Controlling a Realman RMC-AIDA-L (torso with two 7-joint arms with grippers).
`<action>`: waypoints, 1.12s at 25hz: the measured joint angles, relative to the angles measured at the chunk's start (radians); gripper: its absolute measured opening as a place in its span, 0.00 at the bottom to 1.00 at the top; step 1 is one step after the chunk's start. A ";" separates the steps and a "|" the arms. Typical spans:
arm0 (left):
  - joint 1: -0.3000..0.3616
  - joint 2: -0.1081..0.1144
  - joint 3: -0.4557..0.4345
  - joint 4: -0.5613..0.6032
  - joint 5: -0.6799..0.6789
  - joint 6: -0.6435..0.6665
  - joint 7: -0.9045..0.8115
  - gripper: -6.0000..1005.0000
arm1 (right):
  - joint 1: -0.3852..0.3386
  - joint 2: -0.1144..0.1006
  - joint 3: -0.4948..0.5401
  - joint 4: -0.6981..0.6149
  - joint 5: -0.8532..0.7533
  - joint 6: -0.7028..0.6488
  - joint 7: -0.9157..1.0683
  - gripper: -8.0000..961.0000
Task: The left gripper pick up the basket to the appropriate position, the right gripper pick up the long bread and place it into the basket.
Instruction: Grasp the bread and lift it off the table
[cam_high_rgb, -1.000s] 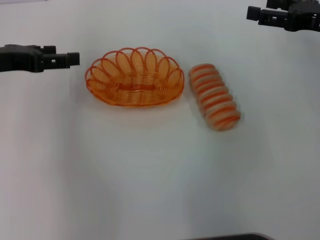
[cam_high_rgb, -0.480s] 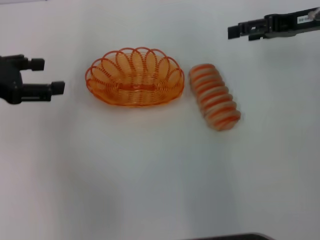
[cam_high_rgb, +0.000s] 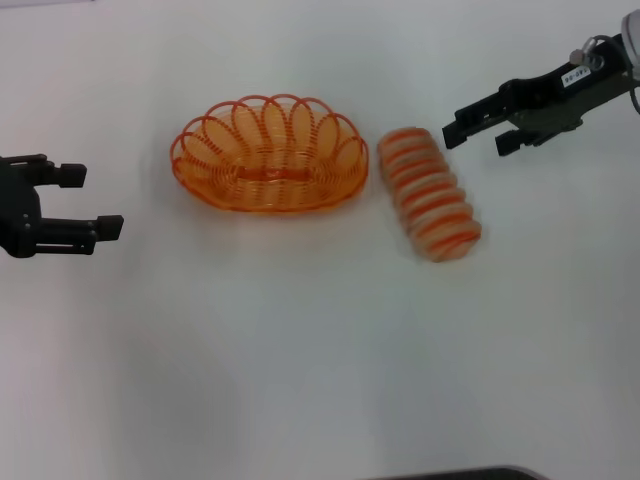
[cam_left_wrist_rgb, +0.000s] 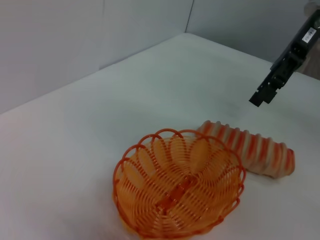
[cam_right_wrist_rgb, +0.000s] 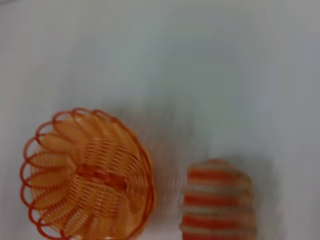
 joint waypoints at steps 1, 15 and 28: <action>0.001 -0.002 0.000 0.000 0.001 0.000 0.008 0.85 | 0.012 -0.002 -0.005 0.014 -0.016 0.000 0.014 0.99; 0.011 -0.006 -0.001 -0.011 0.007 -0.031 0.071 0.85 | 0.184 0.026 -0.133 0.123 -0.183 0.037 0.106 0.99; 0.012 -0.013 0.002 -0.006 0.007 -0.031 0.085 0.85 | 0.247 0.049 -0.245 0.199 -0.212 0.083 0.174 0.99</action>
